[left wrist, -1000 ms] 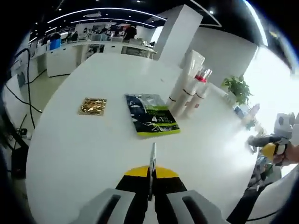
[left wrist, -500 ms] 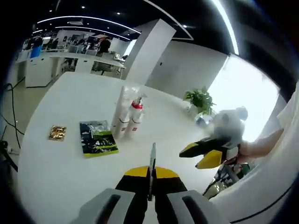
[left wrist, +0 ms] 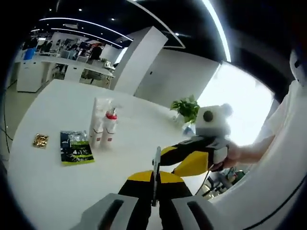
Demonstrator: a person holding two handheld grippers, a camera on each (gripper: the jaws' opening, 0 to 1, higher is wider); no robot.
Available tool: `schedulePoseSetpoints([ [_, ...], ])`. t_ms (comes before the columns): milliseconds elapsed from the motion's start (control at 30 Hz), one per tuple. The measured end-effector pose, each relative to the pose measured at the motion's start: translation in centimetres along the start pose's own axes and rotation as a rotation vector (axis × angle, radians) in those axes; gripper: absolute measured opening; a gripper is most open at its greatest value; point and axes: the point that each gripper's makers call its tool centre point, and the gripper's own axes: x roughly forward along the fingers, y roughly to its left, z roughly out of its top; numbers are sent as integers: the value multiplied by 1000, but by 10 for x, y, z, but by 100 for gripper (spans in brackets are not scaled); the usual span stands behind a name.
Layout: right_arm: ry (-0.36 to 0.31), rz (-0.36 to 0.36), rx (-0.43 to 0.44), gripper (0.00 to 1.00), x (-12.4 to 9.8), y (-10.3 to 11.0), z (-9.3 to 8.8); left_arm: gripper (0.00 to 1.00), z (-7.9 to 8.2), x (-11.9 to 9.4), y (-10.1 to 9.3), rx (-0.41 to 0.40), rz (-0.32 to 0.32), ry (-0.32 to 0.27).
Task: Arrange the skincare products in the storage area until every visible bottle or jar stands upright without overlapping.
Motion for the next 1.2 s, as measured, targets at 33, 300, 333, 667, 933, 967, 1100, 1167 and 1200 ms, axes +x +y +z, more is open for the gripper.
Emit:
schedulePoseSetpoints([
  [33, -2, 1, -2, 25, -1, 1, 0, 2, 1, 0, 1, -2, 10, -6],
  [300, 18, -1, -12, 24, -6, 8, -4, 3, -3, 1, 0, -4, 3, 6],
  [333, 19, 3, -17, 23, -8, 9, -4, 3, -3, 1, -1, -1, -1, 8],
  [667, 67, 97, -87, 12, -22, 24, -2, 3, -14, 5, -33, 19, -185, 118],
  [933, 101, 126, -214, 2, -28, 31, -9, 3, -22, 5, -47, 60, -236, 170],
  [967, 103, 127, -202, 2, -28, 32, -9, 3, -22, 5, -47, 58, -237, 169],
  [1100, 59, 122, -168, 1, -29, 28, -3, 11, -16, 6, -44, 44, -222, 135],
  [1167, 43, 119, -151, 1, -30, 27, -2, 22, -12, 8, -39, 41, -190, 113],
  [1200, 32, 118, -145, 1, -31, 27, 0, 25, -12, 8, -35, 65, -178, 106],
])
